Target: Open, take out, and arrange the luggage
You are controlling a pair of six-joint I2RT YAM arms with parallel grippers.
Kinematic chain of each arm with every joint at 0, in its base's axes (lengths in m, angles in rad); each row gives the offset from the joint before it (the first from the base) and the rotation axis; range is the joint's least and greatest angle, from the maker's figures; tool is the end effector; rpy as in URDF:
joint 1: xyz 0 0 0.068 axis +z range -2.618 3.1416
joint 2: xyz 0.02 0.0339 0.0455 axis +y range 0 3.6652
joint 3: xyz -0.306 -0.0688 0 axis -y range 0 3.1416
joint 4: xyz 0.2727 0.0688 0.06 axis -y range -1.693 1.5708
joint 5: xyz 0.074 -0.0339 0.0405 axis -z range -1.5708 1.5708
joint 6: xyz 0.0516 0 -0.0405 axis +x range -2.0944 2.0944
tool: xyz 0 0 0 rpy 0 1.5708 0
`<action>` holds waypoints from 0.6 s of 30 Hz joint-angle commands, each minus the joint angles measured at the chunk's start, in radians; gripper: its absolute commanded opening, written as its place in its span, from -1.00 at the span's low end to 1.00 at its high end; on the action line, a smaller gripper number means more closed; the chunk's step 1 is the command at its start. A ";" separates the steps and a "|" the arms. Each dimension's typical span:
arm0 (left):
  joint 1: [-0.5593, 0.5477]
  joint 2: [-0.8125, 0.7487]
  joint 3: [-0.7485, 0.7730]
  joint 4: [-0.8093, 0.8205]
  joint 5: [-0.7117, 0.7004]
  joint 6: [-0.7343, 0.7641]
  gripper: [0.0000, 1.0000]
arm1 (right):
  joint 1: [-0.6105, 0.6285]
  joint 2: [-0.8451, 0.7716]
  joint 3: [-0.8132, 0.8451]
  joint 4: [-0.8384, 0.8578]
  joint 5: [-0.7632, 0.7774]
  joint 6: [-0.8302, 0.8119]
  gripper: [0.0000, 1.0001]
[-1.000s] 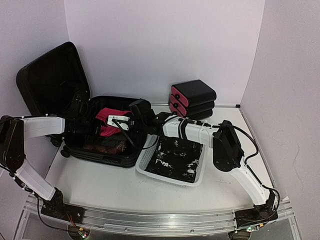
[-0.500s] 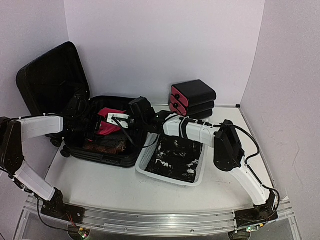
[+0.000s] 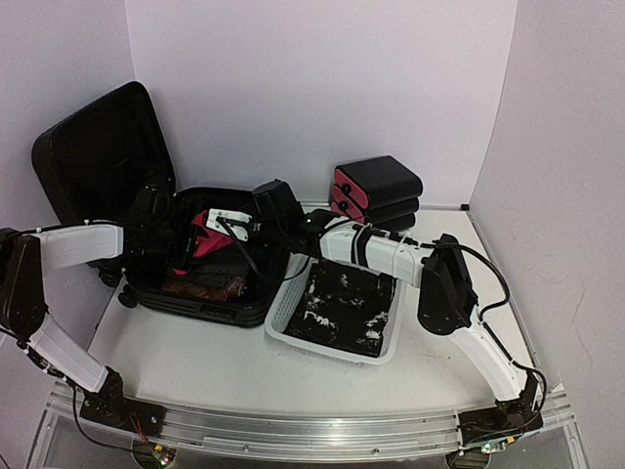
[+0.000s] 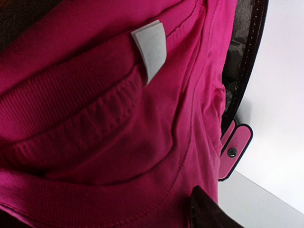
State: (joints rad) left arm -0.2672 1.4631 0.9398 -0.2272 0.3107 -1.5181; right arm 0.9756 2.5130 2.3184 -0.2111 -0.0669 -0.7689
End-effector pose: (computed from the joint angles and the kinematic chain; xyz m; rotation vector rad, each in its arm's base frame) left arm 0.3270 -0.1059 0.2494 -1.3906 2.2307 -1.1457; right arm 0.3683 0.5501 0.2500 -1.5447 1.2403 0.2005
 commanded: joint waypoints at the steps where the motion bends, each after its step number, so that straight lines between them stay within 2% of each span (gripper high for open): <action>1: 0.007 0.003 0.043 0.020 -0.062 0.015 0.13 | -0.001 -0.051 0.009 0.050 -0.018 0.011 -1.00; 4: 0.008 0.001 0.046 0.019 -0.116 0.056 -0.04 | -0.002 -0.065 -0.017 0.054 -0.024 0.004 -1.00; 13: 0.018 0.025 0.074 0.018 -0.099 0.129 -0.73 | 0.002 -0.092 -0.079 0.061 -0.045 -0.031 -1.00; 18: 0.019 -0.008 0.076 0.018 -0.083 0.158 -0.96 | 0.005 -0.095 -0.091 0.062 -0.053 -0.034 -1.00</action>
State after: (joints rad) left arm -0.2550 1.4956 0.9554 -0.2356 0.2314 -1.4048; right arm 0.9760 2.5122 2.2314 -0.2020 -0.0959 -0.7959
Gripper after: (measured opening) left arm 0.055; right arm 0.015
